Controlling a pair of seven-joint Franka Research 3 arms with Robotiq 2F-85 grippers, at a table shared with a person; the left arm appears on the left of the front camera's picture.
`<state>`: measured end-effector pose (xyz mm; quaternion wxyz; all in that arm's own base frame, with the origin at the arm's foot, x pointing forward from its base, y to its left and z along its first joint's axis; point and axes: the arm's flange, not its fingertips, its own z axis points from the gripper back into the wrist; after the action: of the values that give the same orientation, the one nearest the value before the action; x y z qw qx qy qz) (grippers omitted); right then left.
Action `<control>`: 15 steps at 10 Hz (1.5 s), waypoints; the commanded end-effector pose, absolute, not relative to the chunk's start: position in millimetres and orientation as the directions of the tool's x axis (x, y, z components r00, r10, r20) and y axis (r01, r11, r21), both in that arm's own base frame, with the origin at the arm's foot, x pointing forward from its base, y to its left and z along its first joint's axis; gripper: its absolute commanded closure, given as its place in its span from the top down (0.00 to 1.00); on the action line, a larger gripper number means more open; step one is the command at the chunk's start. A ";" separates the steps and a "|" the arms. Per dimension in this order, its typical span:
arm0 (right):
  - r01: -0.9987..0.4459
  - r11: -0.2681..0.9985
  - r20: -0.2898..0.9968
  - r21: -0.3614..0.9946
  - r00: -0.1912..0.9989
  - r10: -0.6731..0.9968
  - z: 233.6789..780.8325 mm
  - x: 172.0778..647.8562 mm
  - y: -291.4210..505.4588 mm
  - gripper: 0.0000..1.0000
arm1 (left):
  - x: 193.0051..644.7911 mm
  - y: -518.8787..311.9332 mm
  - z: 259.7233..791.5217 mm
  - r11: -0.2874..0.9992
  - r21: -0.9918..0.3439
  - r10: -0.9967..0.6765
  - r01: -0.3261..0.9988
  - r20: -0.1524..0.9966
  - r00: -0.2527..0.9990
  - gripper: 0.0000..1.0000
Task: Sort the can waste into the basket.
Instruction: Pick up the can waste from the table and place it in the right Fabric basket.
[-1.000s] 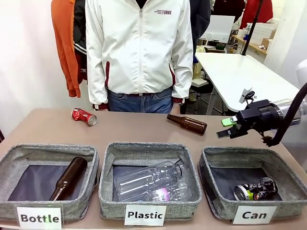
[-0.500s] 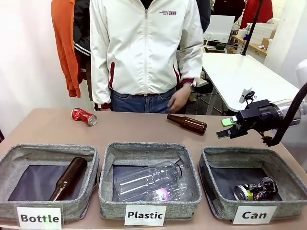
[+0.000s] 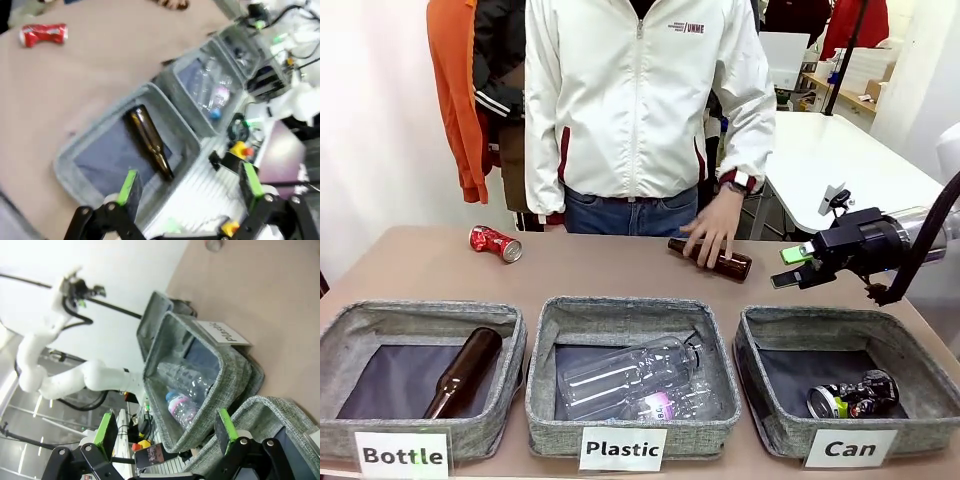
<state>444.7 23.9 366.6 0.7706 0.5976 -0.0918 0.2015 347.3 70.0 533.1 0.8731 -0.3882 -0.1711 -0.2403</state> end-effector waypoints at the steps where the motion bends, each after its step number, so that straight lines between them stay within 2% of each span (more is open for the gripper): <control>1: -0.440 0.200 0.402 0.875 0.893 0.205 369.4 444.1 22.8 1.00 | 392.9 39.0 525.1 0.687 -0.533 -0.374 0.494 0.322 0.869 1.00; 3: -0.440 0.200 0.402 0.875 0.893 0.205 369.4 444.1 22.8 1.00 | 436.6 -5.2 513.3 0.798 -0.382 -0.403 0.466 0.237 0.884 1.00; 4: -0.440 0.200 0.402 0.875 0.893 0.205 369.4 444.1 22.8 1.00 | 453.4 -19.0 509.0 0.834 -0.325 -0.376 0.447 0.259 0.890 1.00; 5: -0.440 0.200 0.402 0.875 0.893 0.205 369.4 444.1 22.8 1.00 | 451.1 -23.0 512.9 0.820 -0.381 -0.347 0.428 0.264 0.900 1.00; 6: -0.440 0.200 0.402 0.875 0.893 0.205 369.4 444.1 22.8 1.00 | 442.2 -22.9 506.8 0.795 -0.369 -0.393 0.482 0.293 0.872 1.00; 9: -0.440 0.200 0.402 0.875 0.893 0.205 369.4 444.1 22.8 1.00 | 452.8 -29.3 502.0 0.806 -0.364 -0.383 0.466 0.279 0.881 1.00; 10: -0.440 0.200 0.402 0.875 0.893 0.205 369.4 444.1 22.8 1.00 | 470.8 -34.0 502.3 0.857 -0.382 -0.205 0.347 0.366 0.908 1.00; 12: -0.440 0.200 0.402 0.875 0.893 0.205 369.4 444.1 22.8 1.00 | 519.5 -56.7 502.8 0.892 -0.380 -0.110 0.245 0.343 0.933 1.00; 15: -0.440 0.200 0.402 0.875 0.893 0.205 369.4 444.1 22.8 1.00 | 580.8 -75.2 494.7 0.901 -0.398 -0.098 0.175 0.206 0.974 1.00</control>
<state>444.7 23.7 366.6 0.7707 0.5975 -0.0919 0.2015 561.7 -77.2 483.2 0.9662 -0.2125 -0.1245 -0.0757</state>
